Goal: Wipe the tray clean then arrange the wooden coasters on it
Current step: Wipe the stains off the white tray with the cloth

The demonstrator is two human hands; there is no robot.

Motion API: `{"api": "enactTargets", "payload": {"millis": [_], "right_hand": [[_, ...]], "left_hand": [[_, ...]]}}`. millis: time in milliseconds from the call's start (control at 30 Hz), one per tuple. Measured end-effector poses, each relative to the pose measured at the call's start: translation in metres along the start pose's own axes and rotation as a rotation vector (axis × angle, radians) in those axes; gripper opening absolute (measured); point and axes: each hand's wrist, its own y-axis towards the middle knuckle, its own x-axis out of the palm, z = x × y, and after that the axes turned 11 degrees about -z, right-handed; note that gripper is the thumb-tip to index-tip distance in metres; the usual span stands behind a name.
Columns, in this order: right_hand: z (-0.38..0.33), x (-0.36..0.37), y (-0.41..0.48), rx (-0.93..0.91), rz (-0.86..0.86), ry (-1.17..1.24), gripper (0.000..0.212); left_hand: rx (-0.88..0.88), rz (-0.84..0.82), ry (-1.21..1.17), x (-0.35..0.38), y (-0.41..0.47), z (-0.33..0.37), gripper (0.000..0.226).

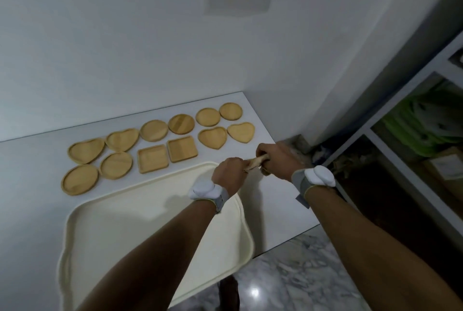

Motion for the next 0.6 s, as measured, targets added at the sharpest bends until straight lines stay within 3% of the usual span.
{"api": "enactTargets", "payload": {"millis": [167, 600], "right_hand": [[0.026, 0.013, 0.01, 0.003, -0.018, 0.013, 0.026], [0.073, 0.058, 0.011, -0.011, -0.266, -0.093, 0.029]], "left_hand": [[-0.015, -0.044, 0.057, 0.017, 0.021, 0.006, 0.03], [-0.041, -0.249, 0.078, 0.072, 0.032, 0.013, 0.023]]}}
